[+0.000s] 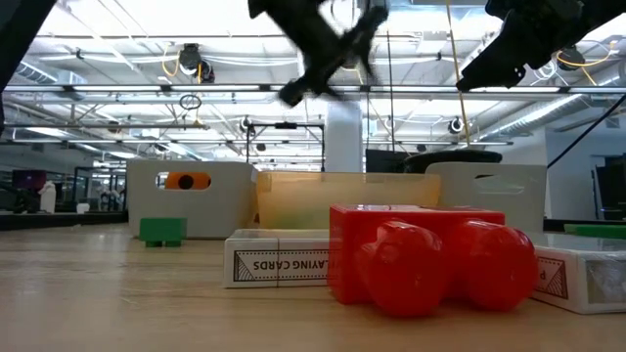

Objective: Pick & Place Toys
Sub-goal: Put the blue game piece into the orange bin

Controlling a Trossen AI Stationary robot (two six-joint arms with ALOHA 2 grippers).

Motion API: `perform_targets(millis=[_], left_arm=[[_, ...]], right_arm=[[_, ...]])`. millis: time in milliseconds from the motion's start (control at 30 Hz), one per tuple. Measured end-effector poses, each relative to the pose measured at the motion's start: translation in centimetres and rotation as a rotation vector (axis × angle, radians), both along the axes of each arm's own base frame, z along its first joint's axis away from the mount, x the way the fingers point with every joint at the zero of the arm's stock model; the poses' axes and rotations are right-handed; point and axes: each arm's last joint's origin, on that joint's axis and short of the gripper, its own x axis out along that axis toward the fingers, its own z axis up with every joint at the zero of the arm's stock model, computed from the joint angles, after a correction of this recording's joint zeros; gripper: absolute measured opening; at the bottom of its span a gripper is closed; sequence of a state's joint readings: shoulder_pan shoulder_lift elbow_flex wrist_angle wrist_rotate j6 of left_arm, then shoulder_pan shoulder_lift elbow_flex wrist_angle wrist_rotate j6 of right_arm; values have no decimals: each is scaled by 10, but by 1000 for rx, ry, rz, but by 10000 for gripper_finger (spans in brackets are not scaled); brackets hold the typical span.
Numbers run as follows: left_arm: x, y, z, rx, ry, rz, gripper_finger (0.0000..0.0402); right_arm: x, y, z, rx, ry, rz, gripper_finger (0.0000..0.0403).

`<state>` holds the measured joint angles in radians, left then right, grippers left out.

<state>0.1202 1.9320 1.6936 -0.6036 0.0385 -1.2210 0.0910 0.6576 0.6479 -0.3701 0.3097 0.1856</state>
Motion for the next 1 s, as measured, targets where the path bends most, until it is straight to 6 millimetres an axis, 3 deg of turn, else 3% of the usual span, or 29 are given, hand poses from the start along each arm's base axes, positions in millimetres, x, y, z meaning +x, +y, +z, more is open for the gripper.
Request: perform_targets(millis=[200, 333, 500, 733, 1000], left_arm=[[2, -23, 61, 236, -399, -248, 182], [-13, -44, 100, 345, -587, -402, 182], [-36, -75, 133, 455, -709, -502, 182], [-62, -110, 150, 502, -742, -646, 182], [-87, -129, 138, 404, -543, -848, 182]], right_arm=[[0, 0, 0, 2, 1, -1, 199], [0, 0, 0, 43, -12, -18, 199], [1, 3, 1, 183, -34, 32, 199], [15, 19, 20, 392, -211, 221, 199], [52, 56, 19, 389, 79, 261, 199]])
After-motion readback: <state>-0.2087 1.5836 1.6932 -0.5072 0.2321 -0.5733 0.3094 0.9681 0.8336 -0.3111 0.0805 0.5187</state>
